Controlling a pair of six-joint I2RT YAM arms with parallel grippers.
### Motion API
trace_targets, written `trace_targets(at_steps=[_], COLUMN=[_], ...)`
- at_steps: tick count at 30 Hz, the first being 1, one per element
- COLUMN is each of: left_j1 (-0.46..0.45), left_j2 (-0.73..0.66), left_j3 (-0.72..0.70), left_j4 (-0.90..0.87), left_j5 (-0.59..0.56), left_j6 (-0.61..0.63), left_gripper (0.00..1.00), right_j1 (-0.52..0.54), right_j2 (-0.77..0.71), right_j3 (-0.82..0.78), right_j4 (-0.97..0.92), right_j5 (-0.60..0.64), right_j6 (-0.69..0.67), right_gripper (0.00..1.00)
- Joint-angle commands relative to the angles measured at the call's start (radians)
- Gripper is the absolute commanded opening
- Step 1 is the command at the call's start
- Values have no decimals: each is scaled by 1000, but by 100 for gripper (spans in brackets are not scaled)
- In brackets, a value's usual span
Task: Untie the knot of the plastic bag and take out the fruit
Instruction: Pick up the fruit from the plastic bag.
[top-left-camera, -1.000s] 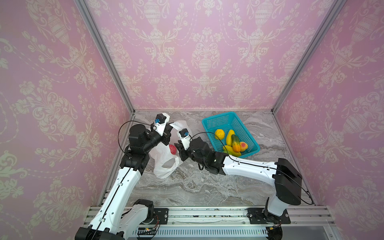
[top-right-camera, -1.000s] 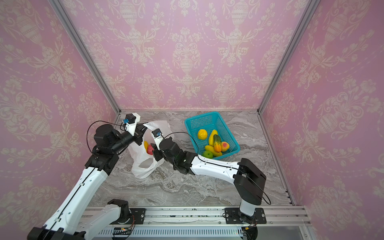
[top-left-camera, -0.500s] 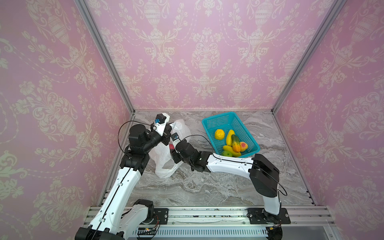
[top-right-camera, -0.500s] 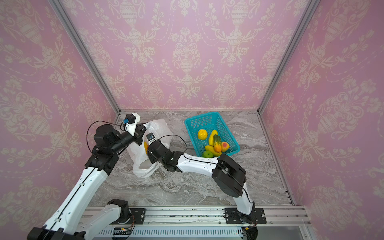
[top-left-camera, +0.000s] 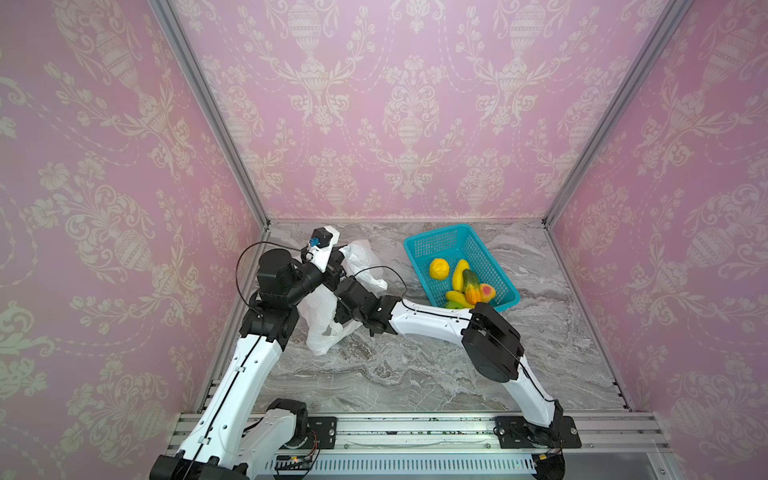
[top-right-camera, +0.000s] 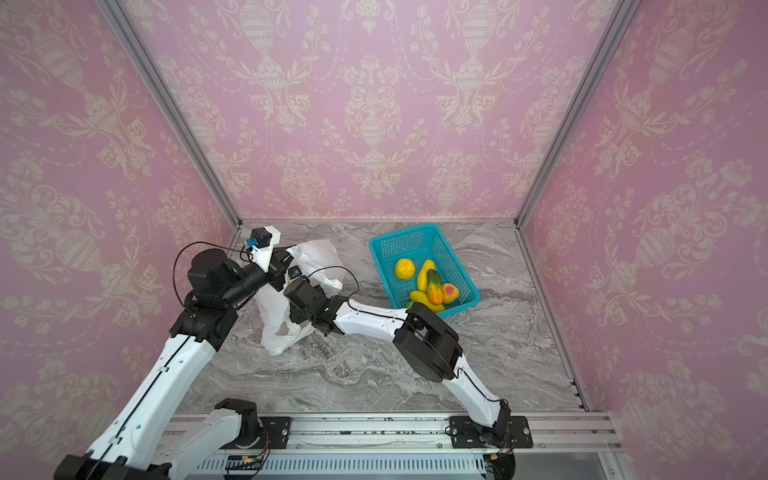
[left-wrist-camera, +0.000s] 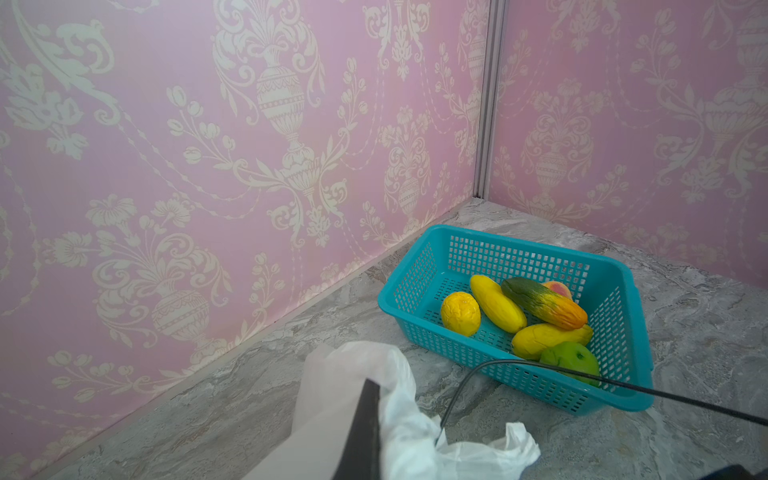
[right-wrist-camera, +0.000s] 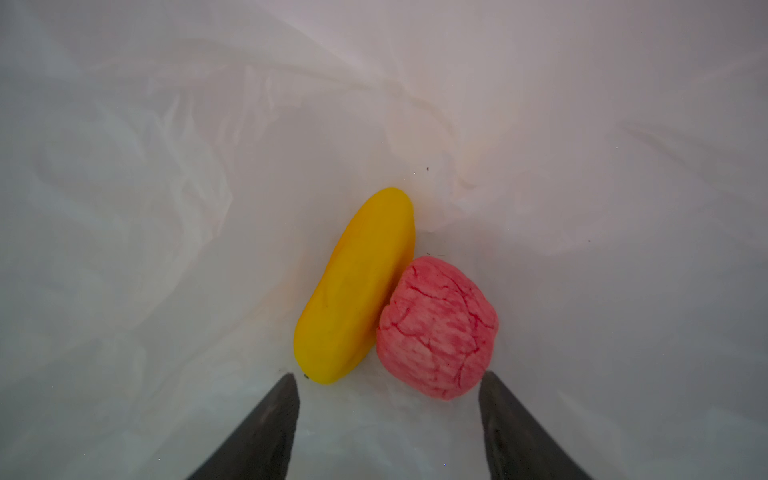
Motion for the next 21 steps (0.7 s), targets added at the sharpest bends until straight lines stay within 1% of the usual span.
trace_targets(at_steps=[1,7,12,17,21], left_j1=[-6,-6,-6,-7,-6], left_j2=[-10,-8,-7,-7,-5], left_j3=[15,16,16,16,16], left_j4=[1,1,2,6,10], left_j5=[8,12,14,19,20], left_j6=[-6,-11,-11,-17,-19], left_gripper=[0,0,0,0,0], right_j1=[-16,-36,-57,-82,-109], right_j2=[48,121,196,258,338], right_j3=[66,131,232,340,464], right_j4=[-92,-138,-189,-233,-303], right_j5=[25,66,78,74,20], right_j6=[34,45,33,2,9], right_gripper=[72,77,78,70,69])
